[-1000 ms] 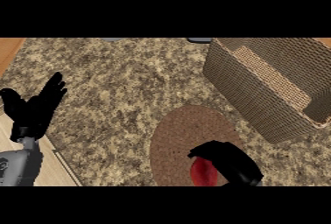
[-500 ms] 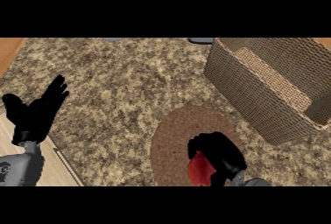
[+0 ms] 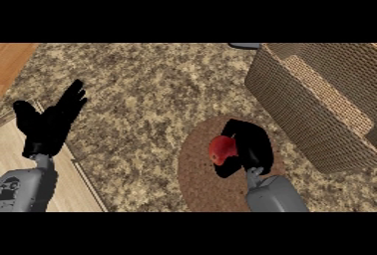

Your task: Pick the pear from the placemat and place it in the basket

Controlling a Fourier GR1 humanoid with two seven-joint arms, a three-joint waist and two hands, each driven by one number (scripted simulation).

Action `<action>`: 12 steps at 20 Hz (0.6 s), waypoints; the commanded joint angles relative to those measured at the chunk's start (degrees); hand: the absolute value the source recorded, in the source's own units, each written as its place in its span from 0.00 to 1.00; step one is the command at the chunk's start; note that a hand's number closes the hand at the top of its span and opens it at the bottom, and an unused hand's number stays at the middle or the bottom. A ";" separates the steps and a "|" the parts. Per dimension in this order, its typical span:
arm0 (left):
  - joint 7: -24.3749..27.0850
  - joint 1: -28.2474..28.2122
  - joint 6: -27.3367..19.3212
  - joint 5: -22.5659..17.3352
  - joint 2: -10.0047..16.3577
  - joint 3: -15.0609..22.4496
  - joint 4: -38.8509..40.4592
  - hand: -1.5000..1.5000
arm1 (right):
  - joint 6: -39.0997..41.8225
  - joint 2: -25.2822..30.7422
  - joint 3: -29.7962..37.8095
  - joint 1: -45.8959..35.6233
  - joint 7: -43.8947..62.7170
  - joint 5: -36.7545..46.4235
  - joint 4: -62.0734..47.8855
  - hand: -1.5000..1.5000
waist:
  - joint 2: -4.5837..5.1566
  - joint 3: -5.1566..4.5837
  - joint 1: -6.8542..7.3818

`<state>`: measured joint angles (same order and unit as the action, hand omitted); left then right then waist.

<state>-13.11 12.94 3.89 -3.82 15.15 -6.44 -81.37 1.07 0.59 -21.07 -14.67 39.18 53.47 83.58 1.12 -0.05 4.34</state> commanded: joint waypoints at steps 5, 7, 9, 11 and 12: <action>-1.13 4.07 -0.17 0.95 -1.11 1.89 1.31 0.50 | -22.46 -0.57 -3.20 -16.19 18.26 -4.58 -4.75 1.00 | 0.45 0.27 3.46; 0.23 3.30 1.32 0.34 -0.96 1.99 1.94 0.50 | -28.95 -0.58 -4.26 -20.41 18.76 -3.82 -4.23 1.00 | 0.35 0.15 4.34; -0.91 4.99 0.78 0.97 -1.25 2.54 2.59 0.50 | -32.60 -0.58 -5.97 -25.69 21.83 -0.49 -5.92 1.00 | 0.08 0.00 3.64; -1.08 4.12 0.61 0.52 -1.37 2.10 2.13 0.50 | -34.04 -0.58 -6.18 -31.54 26.13 3.01 -9.70 1.00 | -0.31 -0.13 3.96; -0.77 4.44 1.03 0.52 -1.38 2.24 2.98 0.50 | -34.34 -0.58 -6.06 -34.36 28.39 4.16 -10.28 1.00 | -0.29 -0.22 3.81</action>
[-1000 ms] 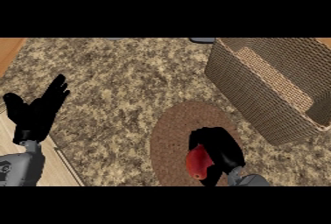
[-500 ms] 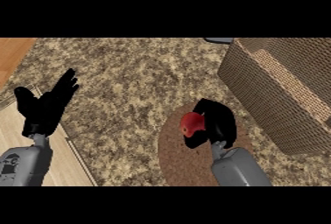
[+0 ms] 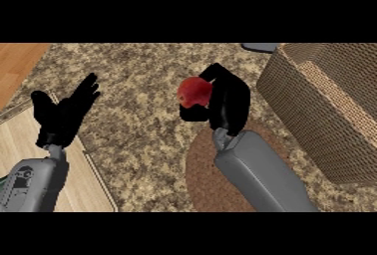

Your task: Pick the pear from the placemat and place it in the basket

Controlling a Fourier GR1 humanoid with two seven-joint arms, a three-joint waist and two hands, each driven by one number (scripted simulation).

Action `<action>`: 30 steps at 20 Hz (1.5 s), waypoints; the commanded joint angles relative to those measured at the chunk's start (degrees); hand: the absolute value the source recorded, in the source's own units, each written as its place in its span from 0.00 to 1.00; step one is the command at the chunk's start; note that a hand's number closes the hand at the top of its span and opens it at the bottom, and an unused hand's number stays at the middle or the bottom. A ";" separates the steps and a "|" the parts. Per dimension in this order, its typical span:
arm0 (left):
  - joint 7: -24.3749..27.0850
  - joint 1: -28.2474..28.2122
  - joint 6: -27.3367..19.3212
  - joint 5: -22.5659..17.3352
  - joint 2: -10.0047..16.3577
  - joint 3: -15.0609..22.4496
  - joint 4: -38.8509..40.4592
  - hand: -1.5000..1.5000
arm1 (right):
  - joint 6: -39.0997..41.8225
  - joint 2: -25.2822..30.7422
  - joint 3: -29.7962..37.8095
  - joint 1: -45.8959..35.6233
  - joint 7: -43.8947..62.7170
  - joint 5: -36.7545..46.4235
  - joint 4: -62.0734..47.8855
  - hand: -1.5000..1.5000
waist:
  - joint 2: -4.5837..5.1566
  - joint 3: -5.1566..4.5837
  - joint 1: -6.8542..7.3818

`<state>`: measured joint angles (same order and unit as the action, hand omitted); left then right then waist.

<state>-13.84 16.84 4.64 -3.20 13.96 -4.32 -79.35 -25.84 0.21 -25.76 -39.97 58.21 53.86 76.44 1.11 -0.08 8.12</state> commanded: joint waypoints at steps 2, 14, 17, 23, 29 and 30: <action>0.24 -0.07 -0.52 0.50 -1.02 0.50 1.67 0.50 | -9.12 -0.20 -1.49 -12.55 12.49 6.13 -6.75 1.00 | -0.25 -0.20 -0.50; 0.24 2.45 -1.33 0.68 0.48 -1.46 2.72 0.50 | -5.45 -0.18 5.44 -33.98 23.61 13.06 -25.25 1.00 | -0.29 -0.18 -2.03; 0.22 0.96 -0.71 -0.05 1.08 -2.25 2.65 0.50 | -3.12 -0.18 9.42 -39.57 24.42 14.90 -29.37 1.00 | -0.67 -0.15 -3.11; 1.08 -0.03 -1.18 0.46 1.86 -3.14 3.04 0.50 | -4.17 -0.18 17.07 -45.93 23.71 19.73 -37.58 1.00 | -0.61 -0.09 -5.28; -0.36 -1.04 -1.64 -0.36 1.49 -3.76 1.92 0.50 | -2.19 2.04 20.30 -47.66 25.33 26.06 -45.79 1.00 | -0.81 -0.05 -6.10; 0.92 -1.81 -1.07 -0.29 1.96 -3.94 1.99 0.50 | -3.72 3.88 21.62 -46.87 24.49 26.18 -46.40 1.00 | -0.67 -0.04 -6.13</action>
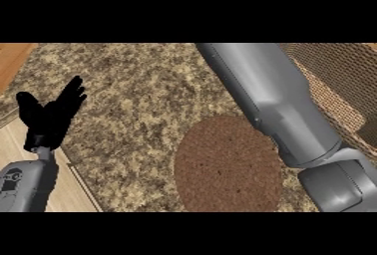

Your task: Pick the pear from the placemat and place it in the basket

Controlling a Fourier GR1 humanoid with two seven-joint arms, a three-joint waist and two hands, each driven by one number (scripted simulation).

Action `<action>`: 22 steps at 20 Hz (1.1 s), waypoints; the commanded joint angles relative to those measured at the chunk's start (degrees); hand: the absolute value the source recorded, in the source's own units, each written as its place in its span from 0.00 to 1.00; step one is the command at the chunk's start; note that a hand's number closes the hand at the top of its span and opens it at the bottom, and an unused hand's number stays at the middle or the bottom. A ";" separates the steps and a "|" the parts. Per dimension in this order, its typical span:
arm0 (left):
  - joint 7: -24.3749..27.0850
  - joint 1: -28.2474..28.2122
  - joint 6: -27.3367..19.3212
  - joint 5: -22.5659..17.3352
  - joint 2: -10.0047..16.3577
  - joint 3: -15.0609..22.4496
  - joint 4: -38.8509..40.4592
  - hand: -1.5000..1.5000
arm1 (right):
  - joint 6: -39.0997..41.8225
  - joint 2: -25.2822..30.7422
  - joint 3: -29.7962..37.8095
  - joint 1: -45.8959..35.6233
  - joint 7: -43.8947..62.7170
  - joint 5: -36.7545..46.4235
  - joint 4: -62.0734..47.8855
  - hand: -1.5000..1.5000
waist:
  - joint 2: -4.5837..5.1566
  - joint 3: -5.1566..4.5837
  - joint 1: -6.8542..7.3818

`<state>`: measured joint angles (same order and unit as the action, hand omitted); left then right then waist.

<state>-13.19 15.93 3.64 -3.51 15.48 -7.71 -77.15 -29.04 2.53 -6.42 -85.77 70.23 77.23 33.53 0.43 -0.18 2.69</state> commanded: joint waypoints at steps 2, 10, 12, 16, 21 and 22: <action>-0.34 -0.62 -1.22 0.87 -0.46 0.40 -1.77 0.50 | 0.27 2.42 3.90 -3.28 12.22 3.59 -4.19 1.00 | -0.14 0.09 -0.79; 1.81 -5.62 0.49 -0.93 -0.41 -1.22 -2.15 0.50 | 0.69 4.82 7.51 4.71 5.59 4.26 -1.45 1.00 | -0.63 0.15 -2.41; 1.71 -6.48 -0.74 0.23 -0.33 -1.12 -3.48 0.50 | -2.06 4.23 7.56 9.58 5.01 4.88 1.12 1.00 | -0.74 0.18 -2.81; 1.36 -6.67 0.17 0.01 -0.15 -0.92 -3.81 0.50 | -5.91 5.10 10.18 14.65 0.51 4.15 3.23 1.00 | -0.56 0.19 -2.50; 4.70 -2.90 0.75 -0.26 -0.14 -2.33 3.49 0.50 | -9.61 5.27 12.75 19.58 -2.85 4.20 5.92 1.00 | -0.29 0.14 -3.11; 1.60 -2.87 0.30 0.18 1.51 -2.30 -0.32 0.50 | -12.87 6.39 12.53 18.79 8.13 12.50 4.44 1.00 | -0.42 0.09 -3.11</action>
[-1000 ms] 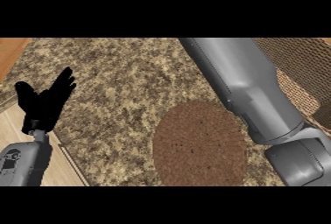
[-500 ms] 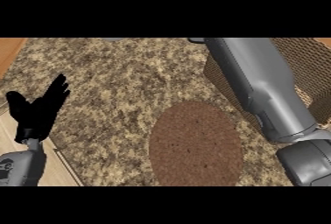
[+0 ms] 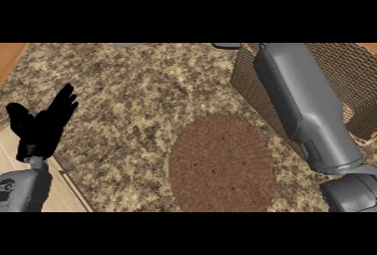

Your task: Pick the pear from the placemat and place it in the basket

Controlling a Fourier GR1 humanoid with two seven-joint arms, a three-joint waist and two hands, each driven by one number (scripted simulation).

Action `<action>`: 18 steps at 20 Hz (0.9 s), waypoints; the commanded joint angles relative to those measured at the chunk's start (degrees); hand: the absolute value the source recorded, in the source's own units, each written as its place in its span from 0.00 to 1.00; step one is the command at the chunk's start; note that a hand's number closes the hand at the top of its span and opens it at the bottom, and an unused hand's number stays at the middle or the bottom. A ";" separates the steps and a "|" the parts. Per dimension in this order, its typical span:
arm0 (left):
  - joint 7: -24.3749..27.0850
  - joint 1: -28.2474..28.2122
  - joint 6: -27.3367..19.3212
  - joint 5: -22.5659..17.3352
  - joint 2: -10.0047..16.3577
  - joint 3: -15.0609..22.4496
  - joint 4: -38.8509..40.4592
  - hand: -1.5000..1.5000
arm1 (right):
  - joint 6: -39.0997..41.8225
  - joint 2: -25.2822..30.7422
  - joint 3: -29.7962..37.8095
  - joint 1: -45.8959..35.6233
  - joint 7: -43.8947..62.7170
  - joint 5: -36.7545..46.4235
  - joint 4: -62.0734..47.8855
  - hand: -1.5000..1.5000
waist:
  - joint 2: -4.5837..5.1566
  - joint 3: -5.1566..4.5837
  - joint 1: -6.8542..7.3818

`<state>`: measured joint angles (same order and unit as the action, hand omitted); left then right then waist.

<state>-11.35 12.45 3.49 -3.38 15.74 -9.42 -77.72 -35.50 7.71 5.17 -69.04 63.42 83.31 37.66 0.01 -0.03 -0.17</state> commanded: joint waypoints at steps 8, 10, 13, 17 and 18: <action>-2.37 1.35 0.90 -0.61 0.83 -0.46 -0.76 0.50 | -6.26 0.45 7.14 8.60 4.48 1.89 6.24 0.00 | -0.03 0.02 0.13; -2.27 -2.11 -1.17 0.23 -1.47 0.49 -4.33 0.50 | -4.01 -0.52 6.01 11.88 2.18 1.22 12.04 0.00 | -0.29 0.03 -0.07; -2.58 -0.68 0.84 -0.96 0.83 -1.16 -2.47 0.50 | -8.35 -1.13 6.66 9.38 3.34 3.60 13.37 0.00 | -0.18 0.01 0.30; -1.32 -2.40 -0.02 0.18 -0.80 0.21 -3.01 0.50 | -13.73 -0.30 11.11 12.58 5.00 5.20 20.07 0.00 | -0.54 0.02 -0.64; -2.49 0.44 0.42 -0.83 -0.03 -0.79 -1.23 0.50 | -16.31 -0.74 12.45 11.79 5.44 5.73 21.45 0.00 | -0.36 0.01 -1.00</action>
<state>-13.38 11.82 3.40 -3.37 15.34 -9.47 -79.96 -44.30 7.54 15.19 -57.87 60.84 87.24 53.39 -0.27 0.00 -0.40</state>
